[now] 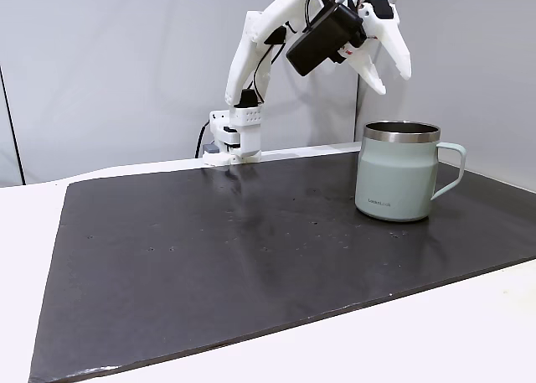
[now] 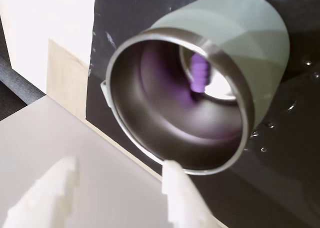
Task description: Grasp a pengrip and put it in the cup.
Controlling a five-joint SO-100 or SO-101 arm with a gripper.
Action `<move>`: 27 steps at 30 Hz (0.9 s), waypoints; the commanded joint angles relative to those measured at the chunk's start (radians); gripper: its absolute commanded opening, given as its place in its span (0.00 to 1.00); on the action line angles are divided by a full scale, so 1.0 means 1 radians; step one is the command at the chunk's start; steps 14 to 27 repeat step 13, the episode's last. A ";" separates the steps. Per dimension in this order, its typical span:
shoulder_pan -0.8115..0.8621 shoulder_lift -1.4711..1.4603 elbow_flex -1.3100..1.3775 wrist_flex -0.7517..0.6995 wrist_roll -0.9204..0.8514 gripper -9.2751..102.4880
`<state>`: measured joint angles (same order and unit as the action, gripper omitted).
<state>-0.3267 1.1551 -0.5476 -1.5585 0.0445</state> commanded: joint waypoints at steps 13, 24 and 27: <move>0.034 0.015 0.086 -0.005 -0.009 0.28; 0.034 0.015 0.086 -0.005 -0.009 0.28; 0.034 0.015 0.086 -0.005 -0.009 0.28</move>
